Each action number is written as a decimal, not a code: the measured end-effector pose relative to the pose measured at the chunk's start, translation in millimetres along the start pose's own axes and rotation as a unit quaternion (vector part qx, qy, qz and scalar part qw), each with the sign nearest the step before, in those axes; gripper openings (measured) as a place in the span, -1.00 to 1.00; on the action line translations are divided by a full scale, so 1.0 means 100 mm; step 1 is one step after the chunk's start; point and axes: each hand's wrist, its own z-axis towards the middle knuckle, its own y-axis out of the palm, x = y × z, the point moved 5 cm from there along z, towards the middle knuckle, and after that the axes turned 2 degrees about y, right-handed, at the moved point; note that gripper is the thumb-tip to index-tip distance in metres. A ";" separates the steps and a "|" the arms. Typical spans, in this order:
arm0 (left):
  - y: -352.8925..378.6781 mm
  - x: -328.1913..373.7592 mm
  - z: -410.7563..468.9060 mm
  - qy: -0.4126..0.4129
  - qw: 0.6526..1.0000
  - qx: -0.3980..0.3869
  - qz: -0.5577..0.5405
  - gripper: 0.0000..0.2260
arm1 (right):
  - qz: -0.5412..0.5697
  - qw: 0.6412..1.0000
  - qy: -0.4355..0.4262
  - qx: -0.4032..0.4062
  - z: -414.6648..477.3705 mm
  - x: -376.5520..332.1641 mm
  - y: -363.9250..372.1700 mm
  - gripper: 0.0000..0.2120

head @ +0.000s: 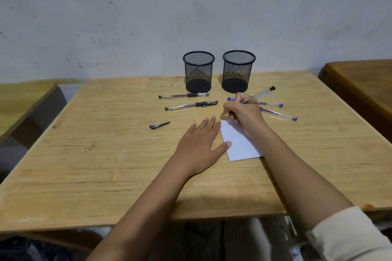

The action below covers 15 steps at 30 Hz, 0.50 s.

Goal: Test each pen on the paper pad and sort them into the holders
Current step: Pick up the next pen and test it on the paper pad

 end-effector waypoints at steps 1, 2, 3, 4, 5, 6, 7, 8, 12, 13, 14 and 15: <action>0.01 -0.01 -0.01 -0.004 1.000 -0.002 0.007 -0.41 | -0.030 0.999 -0.012 0.013 0.00 -0.01 0.01 -0.64; 0.02 -0.01 -0.01 -0.008 1.000 -0.006 0.012 -0.41 | -0.056 0.998 -0.025 0.022 0.00 -0.02 0.02 -0.65; 0.03 -0.02 -0.01 -0.015 1.000 -0.011 0.017 -0.40 | -0.076 0.996 -0.036 0.026 0.00 -0.03 0.04 -0.67; 0.03 -0.02 -0.01 -0.022 0.999 -0.015 0.022 -0.40 | -0.094 0.994 -0.046 0.028 0.00 -0.04 0.06 -0.69; 0.04 -0.03 -0.01 -0.028 0.999 -0.019 0.025 -0.39 | -0.110 0.992 -0.051 0.029 0.00 -0.04 0.07 -0.71; 0.03 -0.03 -0.01 -0.031 0.999 -0.021 0.026 -0.38 | -0.123 0.990 -0.055 0.029 0.00 -0.03 0.08 -0.71; 0.03 -0.02 -0.01 -0.033 0.999 -0.021 0.025 -0.38 | -0.132 0.989 -0.057 0.029 0.00 -0.03 0.08 -0.71; 0.03 -0.02 -0.01 -0.034 0.999 -0.020 0.023 -0.38 | -0.136 0.989 -0.058 0.029 -0.01 -0.02 0.08 -0.69; 0.02 -0.01 -0.02 -0.037 0.999 -0.013 0.015 -0.38 | -0.150 0.986 -0.059 0.028 -0.02 -0.01 0.08 -0.68; 0.02 -0.01 -0.02 -0.037 0.999 -0.009 0.011 -0.38 | -0.155 0.986 -0.058 0.027 -0.02 0.00 0.09 -0.67; 0.02 -0.01 -0.02 -0.036 0.999 -0.007 0.008 -0.38 | -0.160 0.985 -0.057 0.025 -0.01 0.00 0.09 -0.67; 0.01 -0.01 -0.02 -0.036 0.999 -0.006 0.008 -0.38 | -0.163 0.985 -0.057 0.023 0.00 0.01 0.10 -0.68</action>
